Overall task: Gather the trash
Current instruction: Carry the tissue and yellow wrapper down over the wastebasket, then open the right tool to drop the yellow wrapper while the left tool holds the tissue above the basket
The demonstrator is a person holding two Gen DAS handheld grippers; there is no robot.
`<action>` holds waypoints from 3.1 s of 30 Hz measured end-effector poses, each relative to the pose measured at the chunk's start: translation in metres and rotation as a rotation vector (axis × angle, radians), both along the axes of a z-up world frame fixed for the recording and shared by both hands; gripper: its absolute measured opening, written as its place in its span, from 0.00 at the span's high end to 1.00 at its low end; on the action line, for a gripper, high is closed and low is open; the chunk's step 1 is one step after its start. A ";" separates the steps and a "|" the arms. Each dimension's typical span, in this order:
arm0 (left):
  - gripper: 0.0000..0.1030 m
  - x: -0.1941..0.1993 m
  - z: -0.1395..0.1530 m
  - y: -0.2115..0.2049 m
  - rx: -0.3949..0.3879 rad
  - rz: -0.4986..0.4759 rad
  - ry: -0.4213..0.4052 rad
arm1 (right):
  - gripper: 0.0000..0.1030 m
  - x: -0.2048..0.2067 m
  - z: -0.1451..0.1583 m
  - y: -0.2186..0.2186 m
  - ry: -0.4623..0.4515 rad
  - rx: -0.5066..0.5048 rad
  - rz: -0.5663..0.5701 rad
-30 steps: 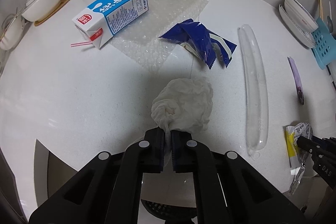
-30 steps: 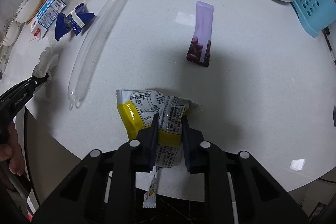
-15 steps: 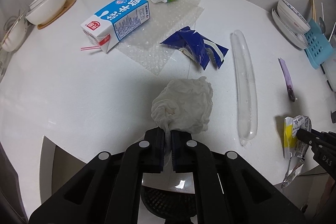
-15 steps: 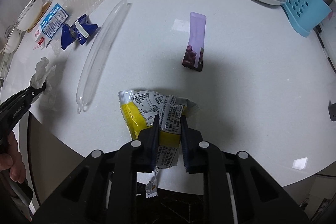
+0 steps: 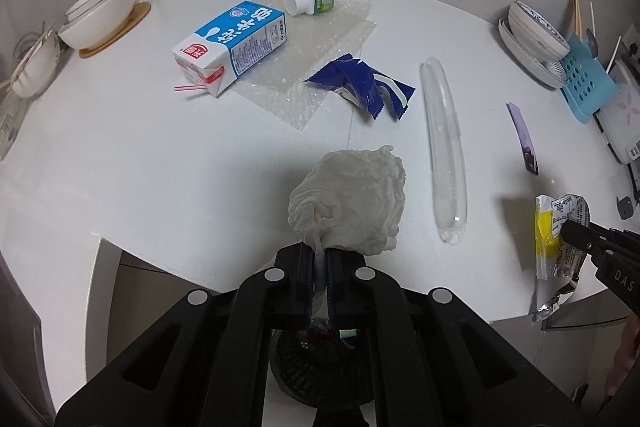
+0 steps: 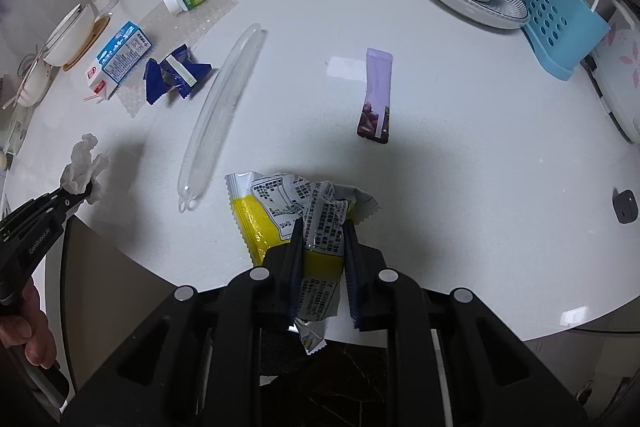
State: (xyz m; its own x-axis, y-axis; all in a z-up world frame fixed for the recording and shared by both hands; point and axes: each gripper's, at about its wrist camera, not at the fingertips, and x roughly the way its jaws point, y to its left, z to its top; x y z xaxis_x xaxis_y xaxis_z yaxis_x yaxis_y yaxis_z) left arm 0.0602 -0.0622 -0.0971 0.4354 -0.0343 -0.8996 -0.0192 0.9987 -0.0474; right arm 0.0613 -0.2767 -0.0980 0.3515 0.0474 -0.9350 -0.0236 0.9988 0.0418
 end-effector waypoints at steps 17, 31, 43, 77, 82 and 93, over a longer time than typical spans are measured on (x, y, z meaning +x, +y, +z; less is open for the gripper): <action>0.96 -0.052 0.017 0.004 -0.017 -0.009 -0.010 | 0.83 -0.034 0.030 0.018 -0.093 0.004 0.009; 0.96 -0.101 0.015 0.013 -0.036 0.004 0.004 | 0.83 -0.063 0.032 0.038 -0.118 0.014 0.054; 0.96 -0.136 -0.004 0.027 -0.055 0.028 0.040 | 0.83 -0.090 0.010 0.052 -0.099 0.023 0.102; 0.96 -0.168 -0.137 0.047 -0.134 0.076 0.173 | 0.83 -0.121 -0.124 0.079 0.050 0.031 0.198; 0.96 -0.172 -0.154 0.049 -0.133 0.082 0.197 | 0.83 -0.122 -0.147 0.080 0.074 0.023 0.203; 0.96 -0.173 -0.165 0.050 -0.124 0.075 0.226 | 0.83 -0.115 -0.192 0.096 0.141 0.052 0.272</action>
